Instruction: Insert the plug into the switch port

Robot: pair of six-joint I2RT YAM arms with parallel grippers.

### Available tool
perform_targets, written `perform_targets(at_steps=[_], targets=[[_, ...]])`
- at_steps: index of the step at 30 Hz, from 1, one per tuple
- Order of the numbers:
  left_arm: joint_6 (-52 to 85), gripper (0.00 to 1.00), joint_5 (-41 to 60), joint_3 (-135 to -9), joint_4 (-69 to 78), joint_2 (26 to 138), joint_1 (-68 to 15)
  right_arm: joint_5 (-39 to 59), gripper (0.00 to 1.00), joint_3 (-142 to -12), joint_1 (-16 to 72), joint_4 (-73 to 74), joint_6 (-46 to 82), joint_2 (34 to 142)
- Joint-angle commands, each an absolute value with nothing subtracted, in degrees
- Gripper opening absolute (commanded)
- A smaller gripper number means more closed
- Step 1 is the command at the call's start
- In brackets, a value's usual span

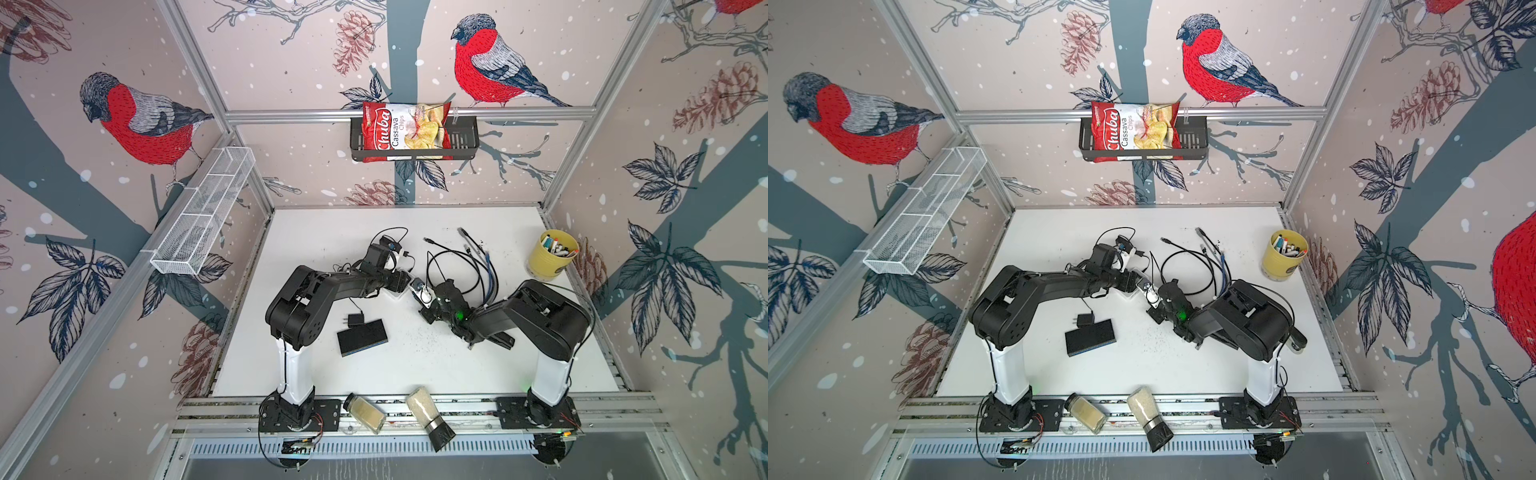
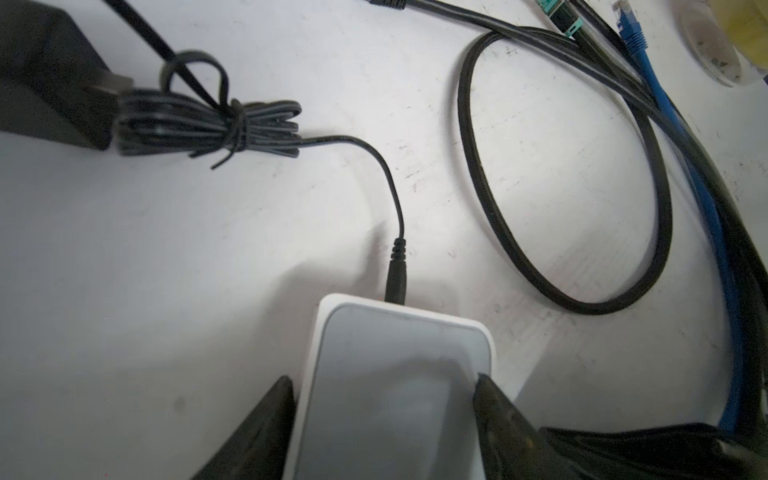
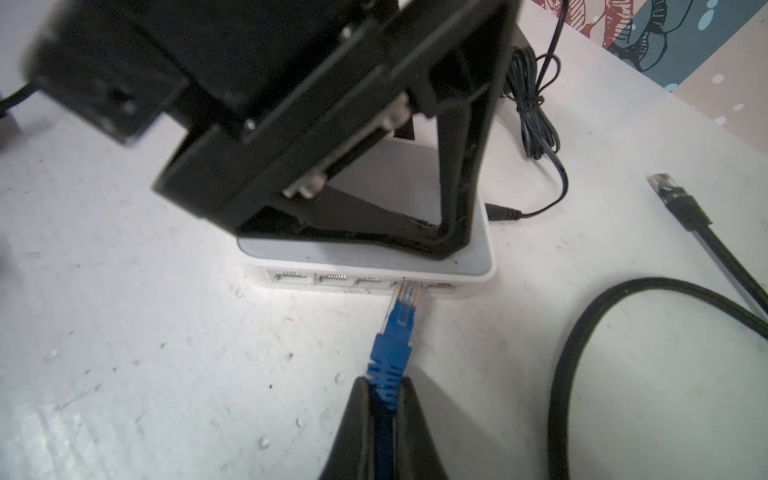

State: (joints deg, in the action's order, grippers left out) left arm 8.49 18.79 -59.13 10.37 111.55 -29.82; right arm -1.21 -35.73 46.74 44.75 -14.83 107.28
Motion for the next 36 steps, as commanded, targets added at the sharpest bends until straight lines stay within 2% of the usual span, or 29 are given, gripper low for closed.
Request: perform_targets(at_steps=[1, 15, 24, 33, 34, 35, 36], targets=[[5.4, 0.66, 37.9, -58.0, -3.3, 112.8, -32.2, 4.7, 0.0, -37.0, 47.1, 56.2, -15.5, 107.5], [-3.5, 0.6, 46.5, -59.0, -9.4, 113.6, -33.1, 3.7, 0.0, -39.5, 47.3, 55.8, -16.6, 108.9], [2.1, 0.63, 39.6, -59.3, -6.6, 114.3, -31.3, 3.1, 0.0, -39.1, 47.4, 52.9, -17.0, 107.6], [6.0, 0.75, 34.7, -62.4, -6.3, 115.0, -29.4, 0.0, 0.0, -40.8, 47.3, 43.9, -16.9, 107.3], [6.2, 0.82, 34.3, -62.8, -6.5, 115.1, -29.3, 0.0, 0.0, -40.5, 47.2, 43.8, -16.9, 107.1], [6.1, 0.97, 34.3, -63.3, -6.8, 115.1, -29.1, -0.1, 0.0, -40.1, 47.2, 43.9, -16.8, 106.9], [6.1, 0.97, 33.9, -63.7, -7.2, 115.1, -29.1, -0.2, 0.0, -39.8, 47.2, 44.1, -16.7, 106.7]])
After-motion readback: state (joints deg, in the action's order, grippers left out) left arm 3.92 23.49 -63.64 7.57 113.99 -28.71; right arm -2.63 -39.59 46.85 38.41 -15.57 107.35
